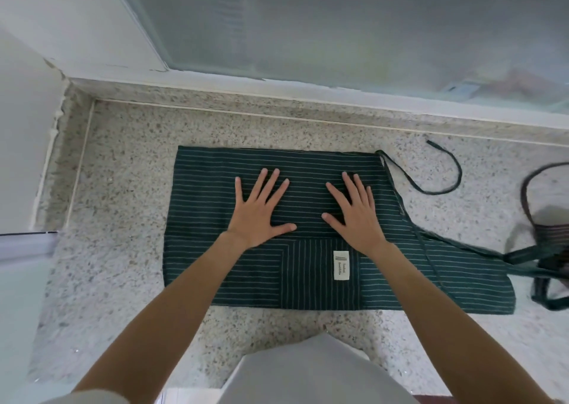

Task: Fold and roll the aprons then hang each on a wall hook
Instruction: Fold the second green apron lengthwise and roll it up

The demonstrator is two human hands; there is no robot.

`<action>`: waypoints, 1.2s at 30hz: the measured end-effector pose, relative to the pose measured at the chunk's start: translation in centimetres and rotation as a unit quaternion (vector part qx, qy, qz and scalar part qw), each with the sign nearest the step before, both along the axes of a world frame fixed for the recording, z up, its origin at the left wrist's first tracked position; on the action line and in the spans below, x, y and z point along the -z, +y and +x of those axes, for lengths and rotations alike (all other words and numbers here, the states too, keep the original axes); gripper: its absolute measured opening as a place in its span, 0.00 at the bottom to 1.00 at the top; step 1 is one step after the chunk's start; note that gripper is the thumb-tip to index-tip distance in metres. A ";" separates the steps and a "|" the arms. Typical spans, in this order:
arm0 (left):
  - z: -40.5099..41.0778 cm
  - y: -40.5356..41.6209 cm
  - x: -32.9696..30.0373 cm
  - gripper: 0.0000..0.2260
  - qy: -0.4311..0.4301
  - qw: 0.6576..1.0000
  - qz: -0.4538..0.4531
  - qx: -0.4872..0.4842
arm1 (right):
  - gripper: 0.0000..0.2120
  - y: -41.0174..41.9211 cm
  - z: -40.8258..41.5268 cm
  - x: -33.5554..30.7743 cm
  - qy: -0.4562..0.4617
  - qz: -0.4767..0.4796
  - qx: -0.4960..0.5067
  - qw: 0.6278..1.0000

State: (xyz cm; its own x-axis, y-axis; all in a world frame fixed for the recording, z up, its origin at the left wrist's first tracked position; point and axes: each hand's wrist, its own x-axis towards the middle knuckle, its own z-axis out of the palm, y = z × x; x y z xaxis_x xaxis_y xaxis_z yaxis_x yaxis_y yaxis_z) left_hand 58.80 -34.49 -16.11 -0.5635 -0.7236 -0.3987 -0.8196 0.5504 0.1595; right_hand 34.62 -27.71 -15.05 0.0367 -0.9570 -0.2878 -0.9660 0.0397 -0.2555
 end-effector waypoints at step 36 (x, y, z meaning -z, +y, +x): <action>-15.6 12.1 -3.9 0.31 0.082 0.989 0.016 0.119 | 0.13 15.3 -13.6 -3.0 -0.058 -0.151 0.158 0.974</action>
State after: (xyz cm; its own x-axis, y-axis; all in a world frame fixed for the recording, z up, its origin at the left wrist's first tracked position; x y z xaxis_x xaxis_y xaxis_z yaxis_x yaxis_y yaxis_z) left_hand 43.18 -22.38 -12.19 -0.7755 -0.5513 -0.3077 -0.6289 0.7173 0.2999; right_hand 21.06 -12.40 -12.00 -0.2572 -0.9663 -0.0029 -0.8821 0.2360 -0.4077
